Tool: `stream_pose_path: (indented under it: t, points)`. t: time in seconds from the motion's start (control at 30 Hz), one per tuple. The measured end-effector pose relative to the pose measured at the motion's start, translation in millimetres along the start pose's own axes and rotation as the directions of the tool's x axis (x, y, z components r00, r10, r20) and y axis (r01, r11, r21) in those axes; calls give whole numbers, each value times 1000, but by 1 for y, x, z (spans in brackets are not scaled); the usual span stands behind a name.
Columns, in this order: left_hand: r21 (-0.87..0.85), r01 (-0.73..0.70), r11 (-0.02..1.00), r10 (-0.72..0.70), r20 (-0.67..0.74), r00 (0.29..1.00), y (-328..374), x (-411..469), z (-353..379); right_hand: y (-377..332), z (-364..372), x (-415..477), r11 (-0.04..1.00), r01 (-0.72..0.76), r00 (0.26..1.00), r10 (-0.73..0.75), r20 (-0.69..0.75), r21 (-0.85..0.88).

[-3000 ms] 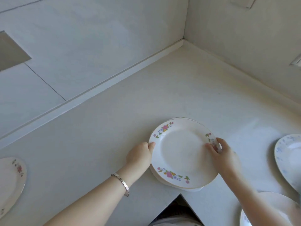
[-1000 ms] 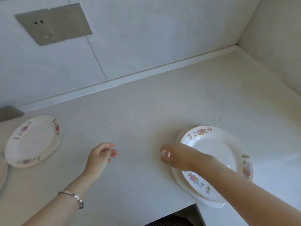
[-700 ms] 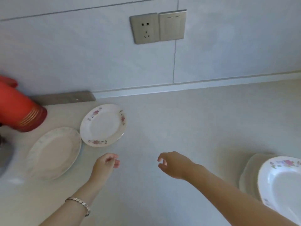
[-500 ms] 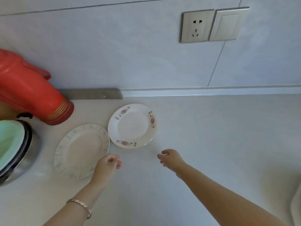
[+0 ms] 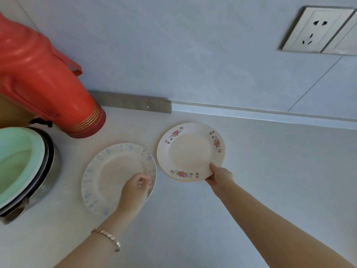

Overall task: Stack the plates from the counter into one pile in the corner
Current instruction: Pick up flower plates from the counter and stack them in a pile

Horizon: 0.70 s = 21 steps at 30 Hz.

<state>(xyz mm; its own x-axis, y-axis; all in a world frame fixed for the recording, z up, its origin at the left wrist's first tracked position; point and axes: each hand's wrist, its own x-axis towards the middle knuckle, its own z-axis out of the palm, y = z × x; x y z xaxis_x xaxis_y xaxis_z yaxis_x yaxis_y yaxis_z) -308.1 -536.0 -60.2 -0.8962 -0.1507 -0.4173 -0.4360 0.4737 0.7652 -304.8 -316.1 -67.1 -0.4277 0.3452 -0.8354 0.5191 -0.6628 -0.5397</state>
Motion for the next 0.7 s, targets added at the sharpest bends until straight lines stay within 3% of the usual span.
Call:
stream_pose_path:
  t: [0.07,0.13,0.17,0.27,0.37,0.47,0.7]
  points:
    - [260,-55,964,91,-129,987,-7,11,-14,-5,-9,-4,999,38,999,-38,0,13]
    - [415,54,908,80,-299,951,-12,20,-29,-8,-24,-8,997,51,998,-52,19,62]
    - [414,161,896,6,-374,928,-15,24,-36,-8,-31,-9,994,52,998,-56,39,96]
    - [210,475,855,-349,-445,825,-28,29,-55,-8,-47,-14,986,43,991,-62,115,159]
    - [1,617,787,-562,-411,718,-40,29,-69,-7,-54,-18,983,37,987,-64,146,179]
    - [-57,587,807,-556,-406,725,-52,29,-73,-3,-57,-22,985,45,984,-72,165,165]
    - [-441,458,772,-602,-273,750,-67,18,-73,12,-69,-33,990,45,980,-70,186,136]
